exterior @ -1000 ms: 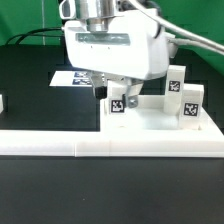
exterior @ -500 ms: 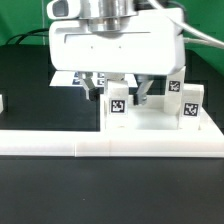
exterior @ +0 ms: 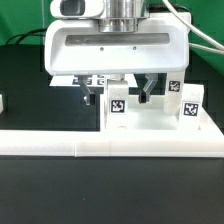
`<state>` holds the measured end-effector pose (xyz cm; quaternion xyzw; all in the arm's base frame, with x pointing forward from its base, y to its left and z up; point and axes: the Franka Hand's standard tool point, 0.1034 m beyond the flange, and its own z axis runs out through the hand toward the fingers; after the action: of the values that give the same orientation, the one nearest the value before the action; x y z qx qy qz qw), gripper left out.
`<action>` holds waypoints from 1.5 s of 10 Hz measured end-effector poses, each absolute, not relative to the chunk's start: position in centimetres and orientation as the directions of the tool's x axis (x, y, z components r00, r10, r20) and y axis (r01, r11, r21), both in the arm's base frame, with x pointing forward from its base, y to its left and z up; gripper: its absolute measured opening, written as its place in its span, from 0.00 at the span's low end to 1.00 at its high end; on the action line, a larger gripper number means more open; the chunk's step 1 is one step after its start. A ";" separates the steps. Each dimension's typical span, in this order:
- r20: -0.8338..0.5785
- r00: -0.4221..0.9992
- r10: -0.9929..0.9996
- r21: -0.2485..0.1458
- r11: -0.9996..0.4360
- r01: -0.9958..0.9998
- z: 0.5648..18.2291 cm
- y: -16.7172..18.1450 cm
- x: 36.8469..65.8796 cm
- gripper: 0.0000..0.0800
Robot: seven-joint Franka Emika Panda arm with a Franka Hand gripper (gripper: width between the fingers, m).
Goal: Assemble square table
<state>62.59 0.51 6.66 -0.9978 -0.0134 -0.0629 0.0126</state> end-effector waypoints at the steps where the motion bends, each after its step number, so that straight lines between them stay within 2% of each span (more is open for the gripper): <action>1: 0.125 0.992 -0.003 -0.027 -1.000 0.000 6.7 0.5 62.6 0.65; 2: 0.124 0.991 -0.040 -0.033 -0.999 -0.036 6.7 0.5 62.6 0.48; 3: 0.122 0.986 -0.112 -0.043 -0.993 -0.107 6.7 0.5 62.6 0.48; 4: 0.118 0.975 -0.190 -0.053 -0.981 -0.185 6.7 0.5 62.6 0.36; 5: 0.116 0.966 -0.230 -0.057 -0.973 -0.225 6.7 0.5 62.6 0.36; 6: 0.109 0.914 -0.392 -0.073 -0.920 -0.386 6.7 0.5 62.6 0.36; 8: 0.080 0.701 -0.709 -0.101 -0.705 -0.702 6.6 0.2 62.6 0.36; 10: 0.019 0.432 -0.902 -0.133 -0.430 -0.893 6.5 0.1 62.4 0.36; 12: -0.005 0.262 -0.965 -0.138 -0.259 -0.956 6.4 0.4 62.2 0.36; 13: -0.009 0.247 -0.969 -0.139 -0.244 -0.960 6.4 0.3 62.2 0.36; 14: -0.029 0.142 -0.989 -0.139 -0.137 -0.981 6.4 0.3 62.2 0.36; 15: -0.032 0.124 -0.992 -0.139 -0.118 -0.983 6.4 0.3 62.2 0.36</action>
Offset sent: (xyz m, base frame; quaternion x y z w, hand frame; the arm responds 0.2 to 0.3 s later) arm 0.0000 0.0000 0.0000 0.0000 0.0000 0.1938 0.9810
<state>62.19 0.32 6.40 -0.7469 0.6611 -0.0340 0.0627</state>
